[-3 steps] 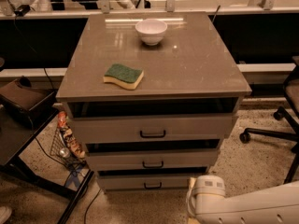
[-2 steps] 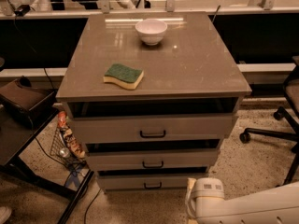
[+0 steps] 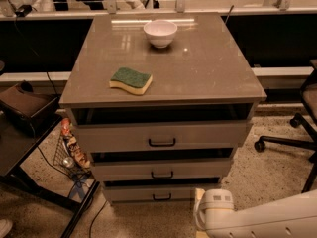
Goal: Open bottom drawer
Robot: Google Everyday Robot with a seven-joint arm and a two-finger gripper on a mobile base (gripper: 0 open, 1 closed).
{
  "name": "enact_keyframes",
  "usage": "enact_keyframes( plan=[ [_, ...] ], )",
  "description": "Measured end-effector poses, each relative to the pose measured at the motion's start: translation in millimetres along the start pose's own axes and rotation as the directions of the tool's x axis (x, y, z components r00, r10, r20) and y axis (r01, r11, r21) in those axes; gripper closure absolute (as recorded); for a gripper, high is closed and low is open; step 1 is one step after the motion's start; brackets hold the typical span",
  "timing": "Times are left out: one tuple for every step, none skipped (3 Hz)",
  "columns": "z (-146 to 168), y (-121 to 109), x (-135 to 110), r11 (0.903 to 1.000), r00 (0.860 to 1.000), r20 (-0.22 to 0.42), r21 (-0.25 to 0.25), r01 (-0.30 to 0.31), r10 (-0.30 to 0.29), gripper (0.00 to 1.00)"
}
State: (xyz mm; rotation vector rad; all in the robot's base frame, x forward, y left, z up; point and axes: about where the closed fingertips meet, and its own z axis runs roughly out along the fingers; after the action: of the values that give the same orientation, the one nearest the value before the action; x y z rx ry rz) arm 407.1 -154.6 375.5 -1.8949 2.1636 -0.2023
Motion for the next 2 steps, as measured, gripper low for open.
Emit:
enact_keyframes(
  plan=[
    [50.9, -10.6, -7.9, 0.999, 0.998, 0.04, 0.008, 0.043, -0.044, 0.0],
    [101.4, -13.8, -19.2, 0.9961, 0.994, 0.072, 0.016, 0.087, -0.088, 0.0]
  ],
)
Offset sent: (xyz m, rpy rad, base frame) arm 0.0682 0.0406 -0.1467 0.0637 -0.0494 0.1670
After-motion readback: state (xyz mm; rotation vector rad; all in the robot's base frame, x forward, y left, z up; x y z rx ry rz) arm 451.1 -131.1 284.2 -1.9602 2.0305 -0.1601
